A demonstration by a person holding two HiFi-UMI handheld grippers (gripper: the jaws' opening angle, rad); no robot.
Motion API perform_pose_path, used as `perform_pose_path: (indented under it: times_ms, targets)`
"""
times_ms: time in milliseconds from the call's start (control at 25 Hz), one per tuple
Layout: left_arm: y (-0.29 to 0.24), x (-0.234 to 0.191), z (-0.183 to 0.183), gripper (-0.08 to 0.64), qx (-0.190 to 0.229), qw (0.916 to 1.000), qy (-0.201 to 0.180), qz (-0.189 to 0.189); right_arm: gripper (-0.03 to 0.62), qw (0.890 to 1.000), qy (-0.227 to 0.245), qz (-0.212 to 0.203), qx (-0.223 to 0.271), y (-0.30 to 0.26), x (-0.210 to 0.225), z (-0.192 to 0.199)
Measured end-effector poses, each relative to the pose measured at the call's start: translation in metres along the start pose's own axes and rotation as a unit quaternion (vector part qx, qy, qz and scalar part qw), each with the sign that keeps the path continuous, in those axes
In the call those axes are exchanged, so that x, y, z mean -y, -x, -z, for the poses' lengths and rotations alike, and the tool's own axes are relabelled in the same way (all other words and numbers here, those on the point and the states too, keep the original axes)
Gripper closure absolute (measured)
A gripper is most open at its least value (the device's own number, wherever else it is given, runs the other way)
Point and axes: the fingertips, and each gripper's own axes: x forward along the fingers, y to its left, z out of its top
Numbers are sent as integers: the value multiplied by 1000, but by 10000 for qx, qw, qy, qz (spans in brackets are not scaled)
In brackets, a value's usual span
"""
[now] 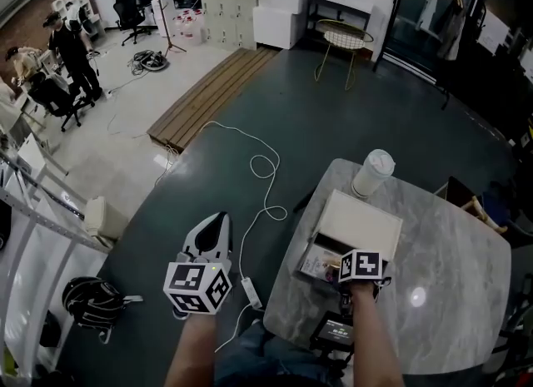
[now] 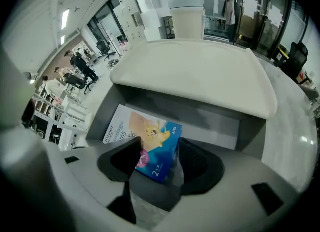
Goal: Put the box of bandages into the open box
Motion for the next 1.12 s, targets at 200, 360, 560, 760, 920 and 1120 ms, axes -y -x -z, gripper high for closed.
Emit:
perform_pose_path:
  times_ms: [200, 360, 560, 760, 920, 1120]
  targets:
    - [7, 2, -19, 548, 153, 9997, -169, 92, 333, 9997, -180, 22, 161, 6, 2, -7]
    - [12, -1, -26, 548, 264, 9994, -209, 99, 333, 9985, -142, 25, 521, 25, 4, -25]
    - [14, 2, -37, 548, 428, 9988, -203, 156, 533, 9929, -304, -139, 1142, 65, -5, -57]
    - [18, 7, -51, 548, 632, 9973, -253, 268, 565, 9723, 93, -656, 2240, 108, -35, -88]
    - [19, 10, -64, 548, 776, 9962, -261, 289, 565, 9549, 346, -799, 2839, 136, -43, -102]
    - [19, 15, -77, 548, 896, 9950, -276, 353, 565, 8801, 1002, -1160, 4494, 197, -64, -114]
